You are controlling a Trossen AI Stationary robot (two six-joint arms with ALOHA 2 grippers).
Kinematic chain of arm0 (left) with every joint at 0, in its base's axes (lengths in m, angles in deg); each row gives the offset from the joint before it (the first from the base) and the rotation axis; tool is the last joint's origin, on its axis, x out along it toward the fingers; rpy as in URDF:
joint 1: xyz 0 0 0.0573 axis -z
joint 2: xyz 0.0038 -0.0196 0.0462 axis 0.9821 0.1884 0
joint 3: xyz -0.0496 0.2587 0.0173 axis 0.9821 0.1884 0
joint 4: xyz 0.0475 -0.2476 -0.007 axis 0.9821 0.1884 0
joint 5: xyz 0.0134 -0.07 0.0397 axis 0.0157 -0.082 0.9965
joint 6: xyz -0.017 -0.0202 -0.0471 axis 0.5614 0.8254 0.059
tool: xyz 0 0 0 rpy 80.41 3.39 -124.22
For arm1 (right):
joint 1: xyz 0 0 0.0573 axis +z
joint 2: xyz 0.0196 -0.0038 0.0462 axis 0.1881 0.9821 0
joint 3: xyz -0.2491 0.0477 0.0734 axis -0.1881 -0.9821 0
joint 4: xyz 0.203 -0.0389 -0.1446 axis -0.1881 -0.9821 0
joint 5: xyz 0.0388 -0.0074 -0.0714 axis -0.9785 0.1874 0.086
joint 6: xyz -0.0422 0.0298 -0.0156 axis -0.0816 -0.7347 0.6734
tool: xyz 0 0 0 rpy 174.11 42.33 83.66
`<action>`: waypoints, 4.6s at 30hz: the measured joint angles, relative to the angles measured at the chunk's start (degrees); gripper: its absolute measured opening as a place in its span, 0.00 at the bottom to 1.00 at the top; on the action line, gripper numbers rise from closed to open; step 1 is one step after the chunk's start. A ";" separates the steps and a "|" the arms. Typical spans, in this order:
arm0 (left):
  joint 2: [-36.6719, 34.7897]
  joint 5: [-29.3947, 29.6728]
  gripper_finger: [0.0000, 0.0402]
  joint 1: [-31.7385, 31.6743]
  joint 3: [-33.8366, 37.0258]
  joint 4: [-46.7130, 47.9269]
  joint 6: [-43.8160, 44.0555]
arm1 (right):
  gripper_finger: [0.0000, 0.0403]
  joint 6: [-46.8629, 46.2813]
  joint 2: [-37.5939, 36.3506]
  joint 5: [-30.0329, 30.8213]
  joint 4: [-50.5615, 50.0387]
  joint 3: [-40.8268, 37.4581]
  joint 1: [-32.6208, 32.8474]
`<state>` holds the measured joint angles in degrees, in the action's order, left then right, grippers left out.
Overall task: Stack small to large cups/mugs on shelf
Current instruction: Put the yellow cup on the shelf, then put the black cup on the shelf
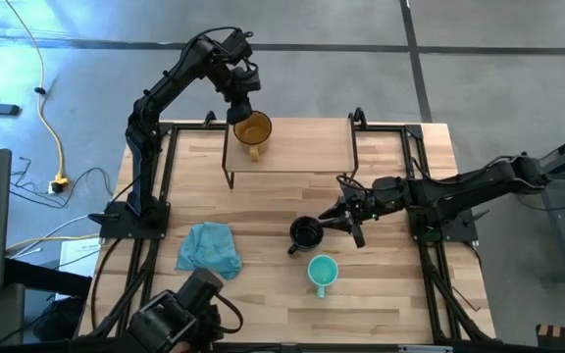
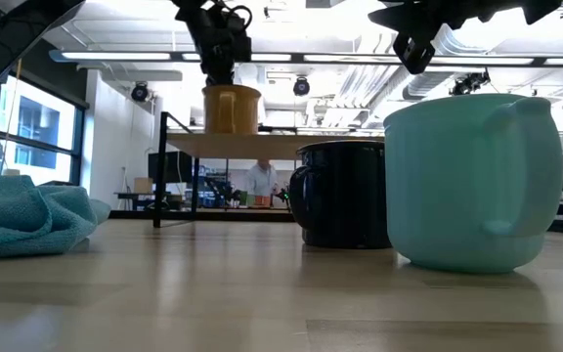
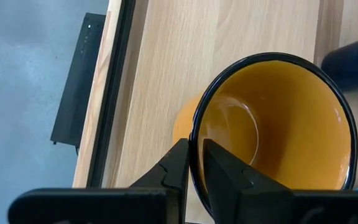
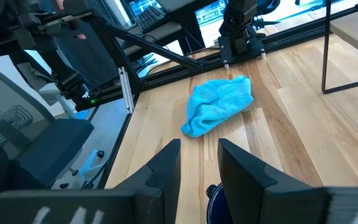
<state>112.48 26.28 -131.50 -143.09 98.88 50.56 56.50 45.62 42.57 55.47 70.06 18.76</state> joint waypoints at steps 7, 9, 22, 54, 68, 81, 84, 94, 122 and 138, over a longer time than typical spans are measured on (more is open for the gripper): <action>0.02 0.00 0.09 0.00 0.00 -0.14 -0.86 | 0.24 0.14 0.00 0.00 0.01 0.01 -0.01; 0.02 0.00 0.09 0.00 0.00 -0.27 -0.87 | 0.24 0.26 0.00 0.00 0.00 0.00 0.00; 0.04 0.61 0.09 0.04 0.00 -1.49 -0.82 | 0.24 0.42 0.00 0.00 -0.37 0.00 0.00; -19.23 1.29 0.09 10.67 -3.50 -19.39 21.83 | 0.24 7.83 0.00 -2.25 12.61 0.00 -0.04; -20.98 2.60 0.09 34.78 -1.04 -16.39 26.16 | 0.24 13.92 -6.77 -2.38 14.04 7.74 0.09; -20.85 11.13 0.09 53.01 15.00 -24.70 33.84 | 0.24 13.57 -24.57 -3.70 -2.02 9.49 2.26; -20.85 12.44 0.09 55.90 19.41 -29.10 36.43 | 0.24 10.50 -26.97 -1.28 -9.21 9.49 3.40; -20.83 27.49 0.09 64.66 31.25 -44.91 44.48 | 0.24 2.60 -27.21 0.87 -20.55 9.49 7.15; -20.83 74.63 0.09 77.91 53.90 -43.56 69.98 | 0.24 -3.26 -27.02 15.15 -25.22 9.47 8.24; -20.87 91.41 0.09 78.66 53.92 -21.24 90.08 | 0.24 -15.28 -21.39 31.79 -24.75 9.46 8.24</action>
<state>91.61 117.69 -52.83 -89.17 77.64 140.64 41.22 24.23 74.35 30.72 79.53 27.01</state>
